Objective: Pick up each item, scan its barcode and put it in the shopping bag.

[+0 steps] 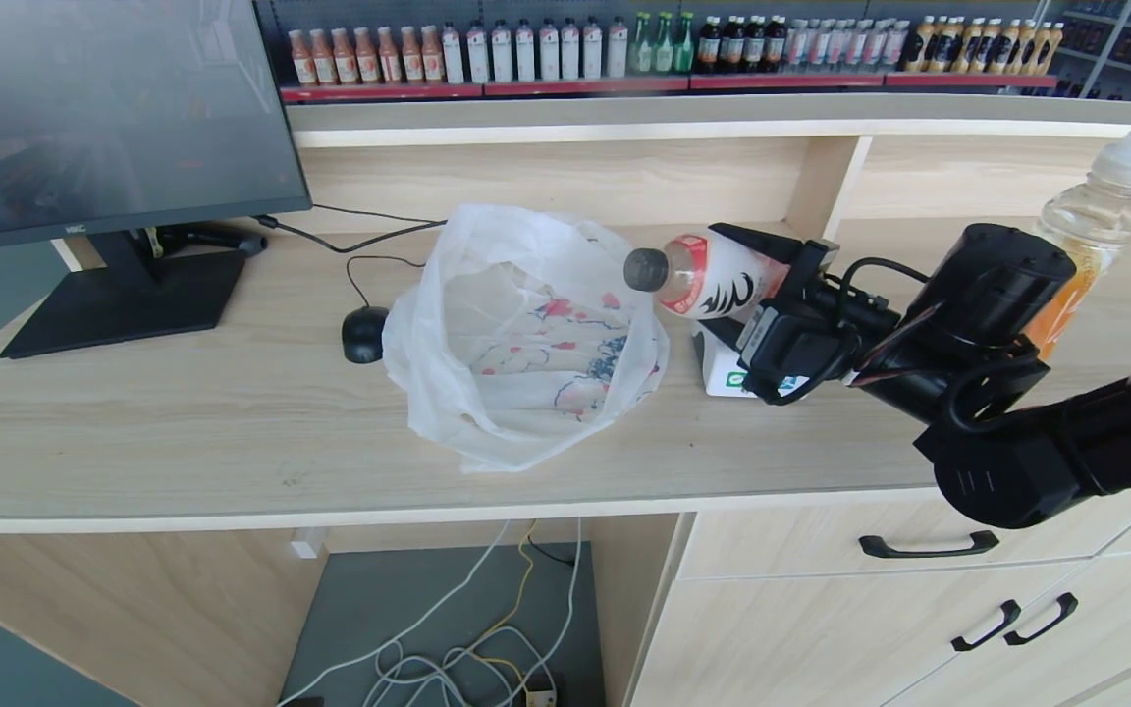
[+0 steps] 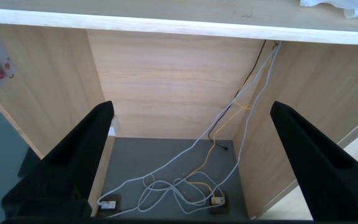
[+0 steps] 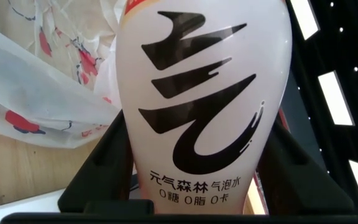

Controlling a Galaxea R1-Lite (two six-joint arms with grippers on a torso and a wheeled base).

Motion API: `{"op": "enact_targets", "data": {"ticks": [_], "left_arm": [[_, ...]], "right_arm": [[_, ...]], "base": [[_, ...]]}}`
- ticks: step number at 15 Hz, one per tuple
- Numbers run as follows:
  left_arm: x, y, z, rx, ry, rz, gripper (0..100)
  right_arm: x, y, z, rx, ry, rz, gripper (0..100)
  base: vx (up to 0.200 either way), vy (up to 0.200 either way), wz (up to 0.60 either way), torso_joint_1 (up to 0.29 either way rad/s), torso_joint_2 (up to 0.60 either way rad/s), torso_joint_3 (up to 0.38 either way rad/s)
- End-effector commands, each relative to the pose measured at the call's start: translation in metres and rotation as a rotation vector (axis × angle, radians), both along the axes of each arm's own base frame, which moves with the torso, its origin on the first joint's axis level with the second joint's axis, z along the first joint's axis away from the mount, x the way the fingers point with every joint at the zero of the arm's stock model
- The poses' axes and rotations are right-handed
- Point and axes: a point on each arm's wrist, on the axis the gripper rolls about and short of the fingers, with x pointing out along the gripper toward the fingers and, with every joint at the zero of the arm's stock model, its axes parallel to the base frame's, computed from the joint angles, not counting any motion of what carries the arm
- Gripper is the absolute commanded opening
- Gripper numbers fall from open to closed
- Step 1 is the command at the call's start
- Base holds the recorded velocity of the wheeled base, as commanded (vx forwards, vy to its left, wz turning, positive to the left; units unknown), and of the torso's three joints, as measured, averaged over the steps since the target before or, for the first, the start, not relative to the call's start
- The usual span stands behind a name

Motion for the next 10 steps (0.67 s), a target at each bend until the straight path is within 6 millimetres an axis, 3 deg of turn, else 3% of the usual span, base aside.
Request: {"op": "enact_targets", "data": {"ticks": [1,4,10], "left_arm": [[0.000,0.000,0.000,0.000,0.000,0.001,100],[0.000,0.000,0.000,0.000,0.000,-0.001,100],[0.000,0.000,0.000,0.000,0.000,-0.001,100]], "right_arm": [[0.000,0.000,0.000,0.000,0.002,0.000,0],[0.000,0.000,0.003,0.012,0.000,0.001,0],[-0.002,0.000,0.027,0.115,0.017,-0.023,0]], "base": [[0.000,0.000,0.00,0.000,0.00,0.000],[0.000,0.000,0.00,0.000,0.00,0.000],[0.000,0.000,0.00,0.000,0.00,0.000]]}}
